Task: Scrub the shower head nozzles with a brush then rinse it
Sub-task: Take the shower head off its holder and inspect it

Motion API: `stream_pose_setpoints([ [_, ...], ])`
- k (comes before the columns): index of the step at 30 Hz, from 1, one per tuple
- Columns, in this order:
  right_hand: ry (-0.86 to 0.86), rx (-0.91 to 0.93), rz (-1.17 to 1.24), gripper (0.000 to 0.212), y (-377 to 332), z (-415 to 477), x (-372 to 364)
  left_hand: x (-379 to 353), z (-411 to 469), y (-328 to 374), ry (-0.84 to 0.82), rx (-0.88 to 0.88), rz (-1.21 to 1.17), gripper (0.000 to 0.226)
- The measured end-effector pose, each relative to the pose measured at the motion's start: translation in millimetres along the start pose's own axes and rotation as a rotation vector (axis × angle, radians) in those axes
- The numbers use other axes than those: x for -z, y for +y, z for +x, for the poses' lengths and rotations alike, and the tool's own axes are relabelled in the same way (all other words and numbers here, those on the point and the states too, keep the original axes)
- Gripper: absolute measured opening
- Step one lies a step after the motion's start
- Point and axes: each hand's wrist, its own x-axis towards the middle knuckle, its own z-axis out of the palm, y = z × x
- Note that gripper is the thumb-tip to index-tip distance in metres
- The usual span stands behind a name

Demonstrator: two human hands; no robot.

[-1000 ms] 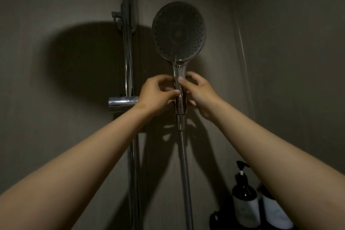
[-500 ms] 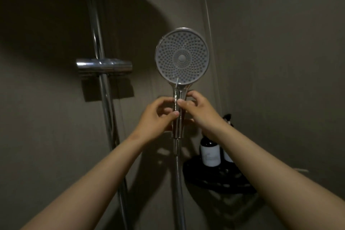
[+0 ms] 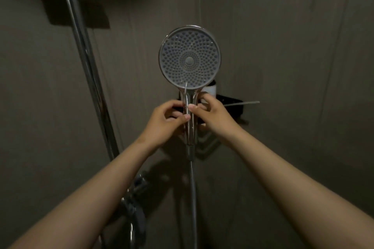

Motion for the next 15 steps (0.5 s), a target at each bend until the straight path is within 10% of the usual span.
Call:
stream_pose_setpoints([
  [15, 0.142, -0.335, 0.01, 0.013, 42.7, -216.0, 17.0, -104.8, -173.1, -47.2, -0.166, 0.27, -0.123, 0.024],
])
